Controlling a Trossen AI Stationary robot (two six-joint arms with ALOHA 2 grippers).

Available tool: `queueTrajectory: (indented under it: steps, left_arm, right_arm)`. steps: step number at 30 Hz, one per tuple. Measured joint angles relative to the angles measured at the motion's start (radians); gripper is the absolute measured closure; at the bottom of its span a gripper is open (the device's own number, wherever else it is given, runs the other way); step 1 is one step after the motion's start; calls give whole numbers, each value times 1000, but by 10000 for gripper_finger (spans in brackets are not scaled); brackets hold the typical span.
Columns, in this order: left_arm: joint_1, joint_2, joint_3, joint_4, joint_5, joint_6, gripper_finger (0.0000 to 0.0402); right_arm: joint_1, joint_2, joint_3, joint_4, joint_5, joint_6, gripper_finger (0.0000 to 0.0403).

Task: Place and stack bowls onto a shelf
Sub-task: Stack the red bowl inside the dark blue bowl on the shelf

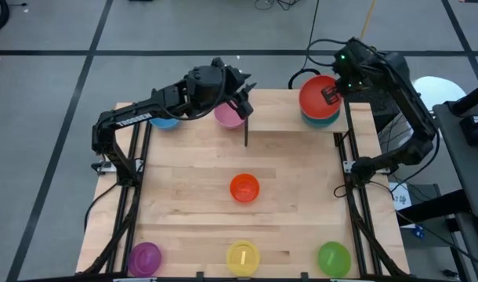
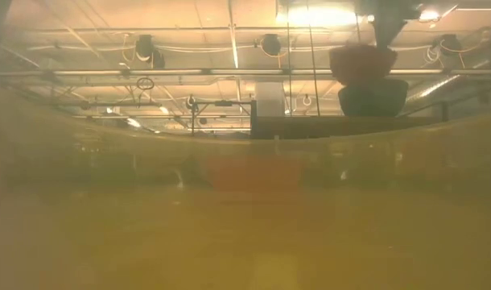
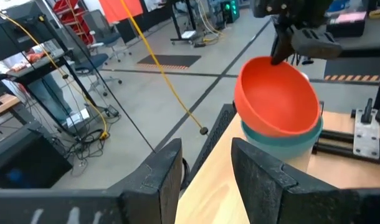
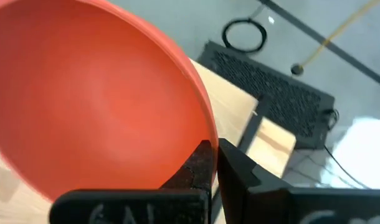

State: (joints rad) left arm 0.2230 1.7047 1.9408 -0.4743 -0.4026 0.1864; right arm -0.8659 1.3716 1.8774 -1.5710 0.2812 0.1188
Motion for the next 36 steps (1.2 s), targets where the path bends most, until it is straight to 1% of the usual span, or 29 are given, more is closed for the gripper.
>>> queueTrajectory:
  steps: [8,14,17,20,24,28,30,33,36]
  left_arm:
    - [0,0,0,-10,0,0,256]
    - [0,0,0,-8,0,0,256]
    - [0,0,0,-5,0,0,256]
    - [0,0,0,-5,0,0,256]
    - [0,0,0,-5,0,0,256]
    - [0,0,0,-5,0,0,256]
    - [0,0,0,-6,0,0,256]
    - [0,0,0,-7,0,0,256]
    - [0,0,0,-5,0,0,256]
  right_arm:
    - [-56,1,-142,-1,2,-32,403]
    - [-56,-1,-198,40,4,-88,401]
    - [-56,-1,-216,69,4,-118,394]
    - [-59,-1,-226,102,7,-157,380]
    - [-59,-1,-228,157,13,-206,351]
    - [-58,-3,-228,190,77,-245,314]
    - [-57,-7,-228,196,93,-266,295]
    - [-56,-19,-228,214,96,-273,274]
    - [-50,-36,-228,215,57,-270,264]
